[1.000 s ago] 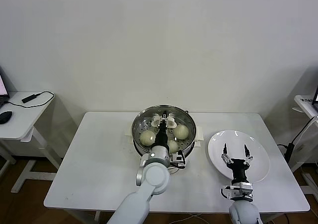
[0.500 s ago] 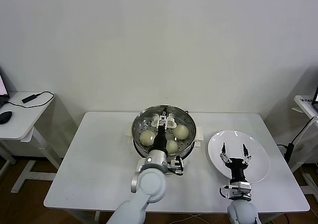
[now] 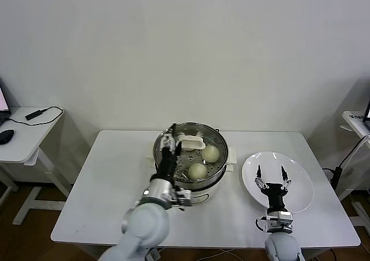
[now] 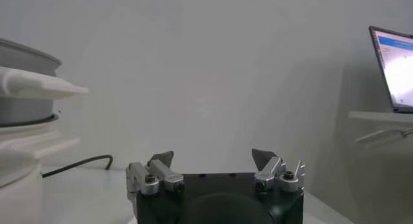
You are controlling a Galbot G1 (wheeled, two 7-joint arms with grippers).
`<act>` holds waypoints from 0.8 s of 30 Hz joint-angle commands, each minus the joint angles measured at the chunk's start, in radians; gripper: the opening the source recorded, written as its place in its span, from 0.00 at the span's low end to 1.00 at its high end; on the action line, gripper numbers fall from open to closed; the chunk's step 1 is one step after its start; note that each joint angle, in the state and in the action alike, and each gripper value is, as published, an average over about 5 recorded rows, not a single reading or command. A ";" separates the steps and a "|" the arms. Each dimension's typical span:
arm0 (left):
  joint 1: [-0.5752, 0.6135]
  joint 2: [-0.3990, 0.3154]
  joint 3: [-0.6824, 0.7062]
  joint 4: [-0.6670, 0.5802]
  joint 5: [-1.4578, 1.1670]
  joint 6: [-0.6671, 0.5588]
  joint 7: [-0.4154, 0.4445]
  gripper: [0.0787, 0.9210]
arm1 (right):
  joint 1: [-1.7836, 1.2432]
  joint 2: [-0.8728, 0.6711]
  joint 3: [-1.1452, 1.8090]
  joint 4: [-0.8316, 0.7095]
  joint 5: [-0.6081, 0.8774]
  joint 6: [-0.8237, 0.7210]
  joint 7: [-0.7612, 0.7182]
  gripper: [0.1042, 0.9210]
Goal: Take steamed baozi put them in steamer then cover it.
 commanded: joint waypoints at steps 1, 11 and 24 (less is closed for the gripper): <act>0.042 0.088 -0.351 0.080 -0.820 -0.349 -0.411 0.88 | -0.023 -0.016 -0.014 0.012 0.085 0.002 -0.059 0.88; 0.061 0.105 -0.476 0.435 -1.323 -0.719 -0.332 0.88 | -0.049 -0.024 -0.015 0.023 0.121 -0.015 -0.108 0.88; 0.106 0.089 -0.464 0.455 -1.388 -0.725 -0.232 0.88 | -0.063 -0.042 -0.011 0.038 0.196 -0.017 -0.134 0.88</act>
